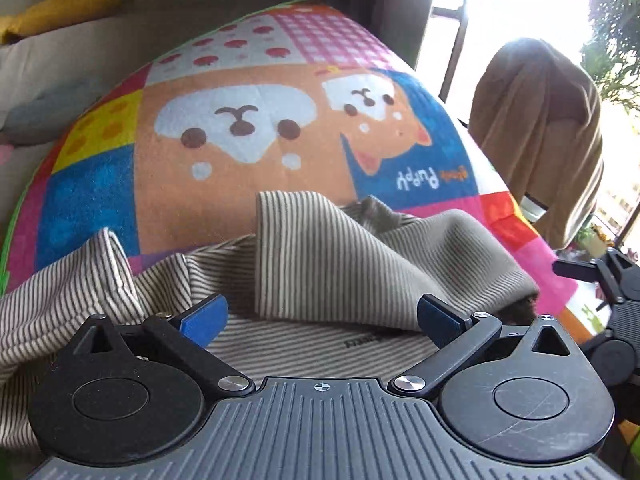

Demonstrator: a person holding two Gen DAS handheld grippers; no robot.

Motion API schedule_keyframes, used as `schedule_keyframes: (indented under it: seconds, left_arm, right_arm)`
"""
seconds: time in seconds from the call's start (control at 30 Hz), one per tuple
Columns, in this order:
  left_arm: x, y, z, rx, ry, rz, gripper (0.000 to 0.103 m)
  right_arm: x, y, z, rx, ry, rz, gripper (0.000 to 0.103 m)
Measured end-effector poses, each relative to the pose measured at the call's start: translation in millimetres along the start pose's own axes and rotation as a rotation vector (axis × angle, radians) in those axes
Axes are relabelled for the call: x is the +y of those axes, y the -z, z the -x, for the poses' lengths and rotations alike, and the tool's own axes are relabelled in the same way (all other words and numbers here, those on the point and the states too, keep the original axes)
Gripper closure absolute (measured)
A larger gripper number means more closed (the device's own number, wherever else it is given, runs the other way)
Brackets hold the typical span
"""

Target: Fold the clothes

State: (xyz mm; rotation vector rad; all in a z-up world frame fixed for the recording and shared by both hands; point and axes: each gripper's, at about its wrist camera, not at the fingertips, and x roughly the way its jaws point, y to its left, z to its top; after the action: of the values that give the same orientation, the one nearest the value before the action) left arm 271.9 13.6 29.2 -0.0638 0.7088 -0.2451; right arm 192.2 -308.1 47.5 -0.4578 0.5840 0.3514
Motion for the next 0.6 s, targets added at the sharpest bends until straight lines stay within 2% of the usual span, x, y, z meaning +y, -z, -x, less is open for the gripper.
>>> schedule_keyframes:
  seconds: [0.17,0.23,0.27,0.3,0.43,0.47,0.57,0.6]
  left_arm:
    - [5,-3,-22,0.011,-0.012,0.001,0.001]
    - [5,-2,-28,0.017,-0.003,0.000,0.005]
    - [6,-1,-30,0.021,0.004,-0.001,0.012]
    - [7,0,-32,0.025,0.017,0.001,0.028]
    - [9,5,-33,0.001,0.029,-0.004,0.034]
    - [8,5,-32,-0.004,0.020,-0.015,0.042]
    - [2,4,-21,-0.006,-0.031,-0.070,0.078]
    - [3,3,-12,-0.010,-0.024,-0.073,0.081]
  right_arm:
    - [2,4,1,-0.034,0.003,0.026,0.000]
    - [3,2,3,-0.039,0.005,0.040,0.000]
    - [3,2,3,-0.045,0.005,0.051,0.000]
    - [3,0,4,-0.055,0.015,0.060,0.000]
    - [0,-6,-2,-0.068,0.121,0.109,0.000]
    - [1,-7,-5,-0.065,0.155,0.128,0.000]
    - [5,-10,-3,-0.093,0.224,0.179,0.000]
    - [4,-12,3,-0.115,0.244,0.169,0.000]
